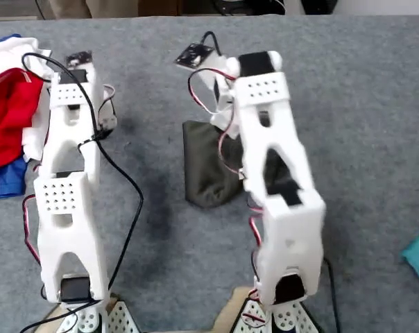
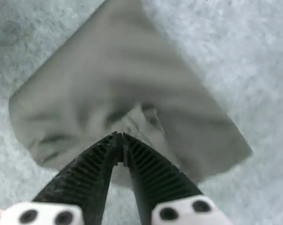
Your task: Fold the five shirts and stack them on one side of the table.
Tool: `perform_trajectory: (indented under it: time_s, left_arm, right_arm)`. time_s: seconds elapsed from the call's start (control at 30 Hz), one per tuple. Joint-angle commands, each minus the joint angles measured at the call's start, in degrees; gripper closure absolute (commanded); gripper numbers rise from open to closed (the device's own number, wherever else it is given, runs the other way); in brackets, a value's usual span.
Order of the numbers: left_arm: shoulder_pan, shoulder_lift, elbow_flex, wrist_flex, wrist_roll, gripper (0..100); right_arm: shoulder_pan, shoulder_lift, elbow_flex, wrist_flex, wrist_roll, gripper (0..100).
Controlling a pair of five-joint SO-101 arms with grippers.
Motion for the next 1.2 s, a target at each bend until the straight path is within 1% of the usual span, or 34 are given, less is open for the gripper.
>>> perform_trajectory:
  time_s: [0.0,0.13,0.3,0.4,0.6,0.8,1.03,1.17]
  left_arm:
    - [0.7,-2.2,3.0,-3.8,-3.9,98]
    - [2.6,-2.2,3.2,-4.4,-4.3,98]
    - [3.9,-2.1,3.0,-4.5,-4.3,98]
    - [4.0,-2.1,3.5,-6.0,-4.3,98]
    - [4.0,-2.1,3.5,-6.3,-4.3,98]
    - [4.1,-2.1,3.5,-6.4,-4.3,98]
    - [4.1,-2.1,3.5,-6.4,-4.3,98]
    - [4.1,-2.1,3.5,-6.4,-4.3,98]
  right_arm:
    - [-0.8,7.3,-13.3,1.8,-0.9,99.2]
    - [-0.9,11.2,-14.9,1.8,-1.0,99.2]
    - [-0.4,12.1,-11.0,1.8,-0.8,99.2]
    - [0.3,12.2,-8.6,1.8,-0.7,99.2]
    - [6.0,12.1,-3.7,1.8,-0.6,99.2]
    - [11.3,11.6,3.4,1.8,2.1,99.3]
    - [14.5,1.6,15.5,1.8,2.1,99.3]
    - [17.9,-5.5,22.1,1.7,2.4,99.3]
